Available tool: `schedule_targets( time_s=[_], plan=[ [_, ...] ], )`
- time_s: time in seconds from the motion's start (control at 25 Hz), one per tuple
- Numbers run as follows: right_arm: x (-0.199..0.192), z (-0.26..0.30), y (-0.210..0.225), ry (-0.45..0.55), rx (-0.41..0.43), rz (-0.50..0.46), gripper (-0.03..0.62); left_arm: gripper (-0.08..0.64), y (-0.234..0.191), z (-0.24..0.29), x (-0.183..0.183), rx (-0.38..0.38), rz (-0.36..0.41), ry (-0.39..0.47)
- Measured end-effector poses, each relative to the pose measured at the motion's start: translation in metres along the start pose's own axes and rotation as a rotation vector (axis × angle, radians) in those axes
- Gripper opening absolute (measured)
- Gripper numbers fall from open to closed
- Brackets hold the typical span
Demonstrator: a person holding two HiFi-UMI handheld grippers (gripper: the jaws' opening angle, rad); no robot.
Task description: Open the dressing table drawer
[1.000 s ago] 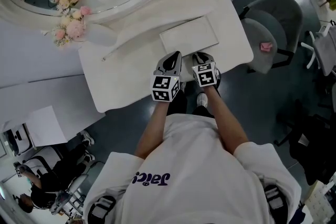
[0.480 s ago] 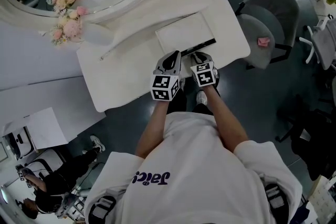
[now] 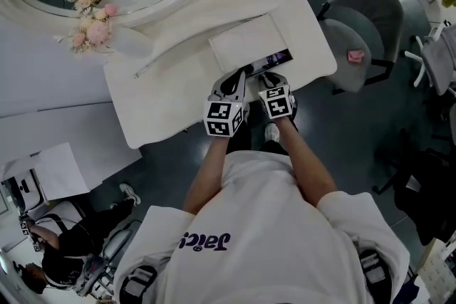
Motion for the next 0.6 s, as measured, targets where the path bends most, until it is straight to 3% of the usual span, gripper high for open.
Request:
schedule_targets(
  time_s=[0.6],
  plan=[
    [-0.021, -0.012, 0.000, 0.013, 0.010, -0.007, 0.067, 0.014, 0.020, -0.009, -0.010, 0.006, 0.006, 0.006]
  ],
)
Point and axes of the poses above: the fingertips, and each gripper's own axes: z forward along the fingers, y to its right, x out of its top, the point moved 6 cm from there along -z, backward along the fingers, and after that the axes turned 5 degrees about -x, right-handed, at the moved point
